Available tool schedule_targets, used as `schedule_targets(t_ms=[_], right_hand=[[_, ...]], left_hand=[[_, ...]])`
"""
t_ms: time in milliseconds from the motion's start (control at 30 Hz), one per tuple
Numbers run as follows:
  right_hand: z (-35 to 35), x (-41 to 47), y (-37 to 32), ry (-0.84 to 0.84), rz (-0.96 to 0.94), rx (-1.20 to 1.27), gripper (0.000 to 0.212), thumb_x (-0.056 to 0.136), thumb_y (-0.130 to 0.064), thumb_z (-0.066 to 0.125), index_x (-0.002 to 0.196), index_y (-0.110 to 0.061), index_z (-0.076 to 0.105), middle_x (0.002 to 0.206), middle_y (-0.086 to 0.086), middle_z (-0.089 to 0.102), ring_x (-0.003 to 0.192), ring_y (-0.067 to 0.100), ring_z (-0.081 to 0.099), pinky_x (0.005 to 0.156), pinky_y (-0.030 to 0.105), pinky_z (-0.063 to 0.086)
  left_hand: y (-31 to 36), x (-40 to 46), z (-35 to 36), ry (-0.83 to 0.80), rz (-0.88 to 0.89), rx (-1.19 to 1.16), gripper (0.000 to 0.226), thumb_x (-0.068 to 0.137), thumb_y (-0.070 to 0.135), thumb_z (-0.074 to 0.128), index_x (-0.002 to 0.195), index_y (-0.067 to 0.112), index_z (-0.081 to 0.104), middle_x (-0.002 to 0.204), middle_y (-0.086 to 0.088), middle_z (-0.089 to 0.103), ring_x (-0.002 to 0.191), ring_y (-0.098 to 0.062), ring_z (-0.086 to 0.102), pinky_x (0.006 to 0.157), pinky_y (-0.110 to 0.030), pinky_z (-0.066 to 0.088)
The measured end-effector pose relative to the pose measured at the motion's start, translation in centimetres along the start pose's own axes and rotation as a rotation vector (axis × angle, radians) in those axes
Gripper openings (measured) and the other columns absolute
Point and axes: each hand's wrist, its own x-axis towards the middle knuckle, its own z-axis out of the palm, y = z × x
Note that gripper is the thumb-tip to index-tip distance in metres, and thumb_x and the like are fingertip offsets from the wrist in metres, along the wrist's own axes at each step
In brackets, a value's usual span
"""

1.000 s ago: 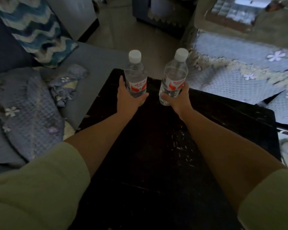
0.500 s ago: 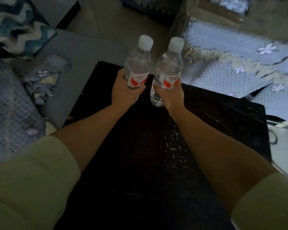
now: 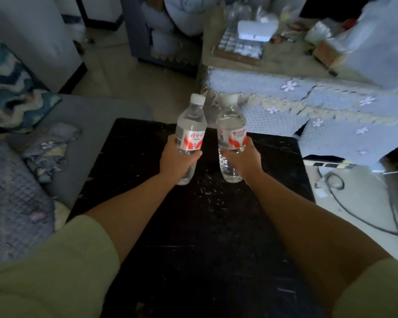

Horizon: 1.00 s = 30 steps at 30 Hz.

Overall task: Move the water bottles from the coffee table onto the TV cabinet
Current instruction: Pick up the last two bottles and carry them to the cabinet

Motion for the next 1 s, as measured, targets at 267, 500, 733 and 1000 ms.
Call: schedule_targets(t_ms=[267,500,733,1000], right_hand=[[-11.2,-7.6,1.5,0.173,-0.007,0.014,0.063,0.079,-0.031,0.076,0.132,-0.017,0.045,0.123,0.004,0.063,0.111,0.023,0.061,0.085,0.027,0.043],[-22.9,-18.2,7.8,0.401,0.089,0.037,0.059,0.08,-0.032,0.075,0.129,-0.016,0.046,0.112,0.001,0.064,0.099,0.018,0.061,0.077,0.024,0.038],[-32.4,-29.7,15.9,0.667,0.252,0.085,0.055,0.077,-0.033,0.075,0.122,-0.017,0.048,0.109,0.003,0.065,0.1,0.024,0.063,0.081,0.031,0.045],[-40.1,-44.8,23.3,0.997,0.489,0.138,0.064,0.071,-0.031,0.081,0.125,-0.018,0.049,0.114,0.004,0.066,0.104,0.024,0.062,0.089,0.035,0.049]], left_hand=[[7.2,-7.8,3.9,-0.116,0.168,-0.02,0.052,0.073,0.023,0.081,0.11,0.019,0.044,0.101,0.003,0.06,0.09,-0.014,0.06,0.078,-0.028,0.046],[12.4,-18.9,11.5,-0.318,0.264,-0.022,0.058,0.074,0.024,0.08,0.119,0.012,0.046,0.102,0.002,0.059,0.088,-0.012,0.057,0.078,-0.026,0.043],[16.8,-31.3,20.5,-0.615,0.379,-0.029,0.061,0.072,0.026,0.082,0.12,0.013,0.047,0.105,0.003,0.06,0.095,-0.017,0.061,0.083,-0.028,0.048],[20.7,-46.2,29.5,-0.963,0.483,0.022,0.06,0.067,0.034,0.083,0.112,0.019,0.047,0.113,-0.003,0.065,0.096,-0.024,0.064,0.086,-0.034,0.051]])
